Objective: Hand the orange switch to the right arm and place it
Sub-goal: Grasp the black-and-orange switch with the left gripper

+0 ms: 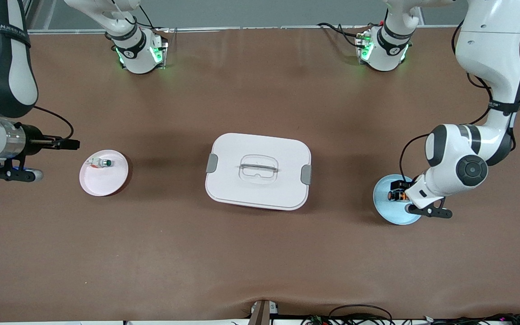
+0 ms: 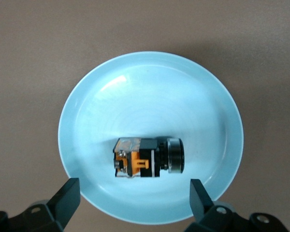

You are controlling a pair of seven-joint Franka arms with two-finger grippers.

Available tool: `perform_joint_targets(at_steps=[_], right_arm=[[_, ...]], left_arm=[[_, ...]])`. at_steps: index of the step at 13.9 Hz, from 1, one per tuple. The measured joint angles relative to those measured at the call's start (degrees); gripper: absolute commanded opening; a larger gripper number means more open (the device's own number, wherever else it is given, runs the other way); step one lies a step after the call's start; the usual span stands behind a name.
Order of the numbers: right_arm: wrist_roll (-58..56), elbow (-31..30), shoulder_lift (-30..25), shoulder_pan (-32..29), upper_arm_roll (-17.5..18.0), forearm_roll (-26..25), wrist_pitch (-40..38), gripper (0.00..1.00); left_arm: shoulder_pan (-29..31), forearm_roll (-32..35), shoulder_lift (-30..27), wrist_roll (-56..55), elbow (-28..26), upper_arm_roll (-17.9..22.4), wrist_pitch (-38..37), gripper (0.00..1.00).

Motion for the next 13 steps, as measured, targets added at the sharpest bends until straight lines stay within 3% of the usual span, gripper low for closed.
perform_joint_targets(at_steps=[7,13], right_arm=[[0.0,0.1,0.0,-0.1,0.0,0.1,-0.9,1.0],[0.2,-0.7,0.0,-0.6,-0.1,5.5,-0.9,1.0]], left_arm=[[-0.2,0.0,3.3,0.0,0.2,0.0,4.2,1.0],[-0.3,0.0,5.0,0.0,0.2,-0.1,7.1,1.0]])
